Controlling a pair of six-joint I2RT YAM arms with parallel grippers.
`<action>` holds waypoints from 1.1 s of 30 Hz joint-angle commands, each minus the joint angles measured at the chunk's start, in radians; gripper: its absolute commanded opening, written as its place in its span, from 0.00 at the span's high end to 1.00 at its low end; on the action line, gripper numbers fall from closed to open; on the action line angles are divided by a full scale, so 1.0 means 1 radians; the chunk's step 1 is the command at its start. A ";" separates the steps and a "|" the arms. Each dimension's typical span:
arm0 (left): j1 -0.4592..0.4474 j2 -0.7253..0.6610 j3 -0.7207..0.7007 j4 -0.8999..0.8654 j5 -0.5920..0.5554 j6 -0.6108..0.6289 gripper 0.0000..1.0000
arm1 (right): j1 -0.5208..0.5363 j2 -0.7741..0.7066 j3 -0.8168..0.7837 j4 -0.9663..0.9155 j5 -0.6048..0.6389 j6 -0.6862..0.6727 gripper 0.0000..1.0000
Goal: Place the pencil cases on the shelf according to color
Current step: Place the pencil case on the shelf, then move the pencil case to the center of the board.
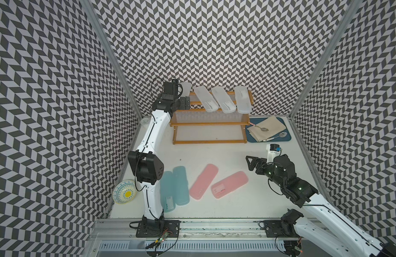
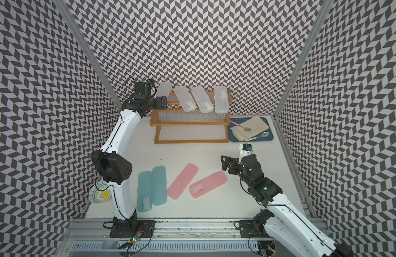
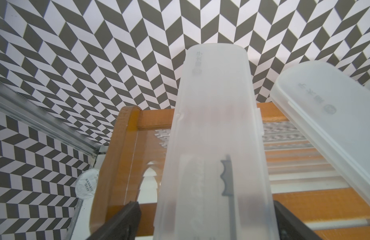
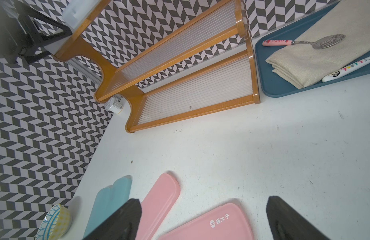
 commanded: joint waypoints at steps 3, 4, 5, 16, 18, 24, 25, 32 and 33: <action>0.005 -0.082 -0.021 -0.007 0.037 -0.007 0.00 | -0.005 -0.019 0.036 0.017 -0.010 0.008 0.02; 0.005 -0.090 -0.024 -0.004 0.045 -0.008 0.00 | -0.004 -0.018 0.037 0.017 -0.010 0.010 0.02; 0.004 -0.095 -0.030 0.000 0.054 -0.010 0.00 | -0.004 -0.019 0.040 0.015 -0.009 0.010 0.02; 0.005 -0.170 -0.078 0.050 0.168 -0.048 0.00 | -0.005 -0.018 0.059 -0.008 -0.003 0.005 0.01; 0.003 -0.214 -0.122 0.079 0.197 -0.057 0.01 | -0.004 -0.018 0.063 -0.014 -0.004 0.005 0.01; -0.005 -0.431 -0.416 0.203 0.200 -0.096 0.00 | -0.003 -0.009 0.057 -0.029 -0.023 0.008 0.02; -0.007 -0.472 -0.471 0.226 0.200 -0.109 0.00 | -0.004 -0.005 0.051 -0.027 -0.030 0.011 0.02; -0.048 -0.710 -0.827 0.341 0.199 -0.203 0.00 | -0.002 0.049 0.023 -0.006 -0.125 0.027 0.05; -0.059 -0.730 -0.859 0.342 0.198 -0.211 0.00 | -0.002 0.063 0.019 -0.005 -0.141 0.032 0.05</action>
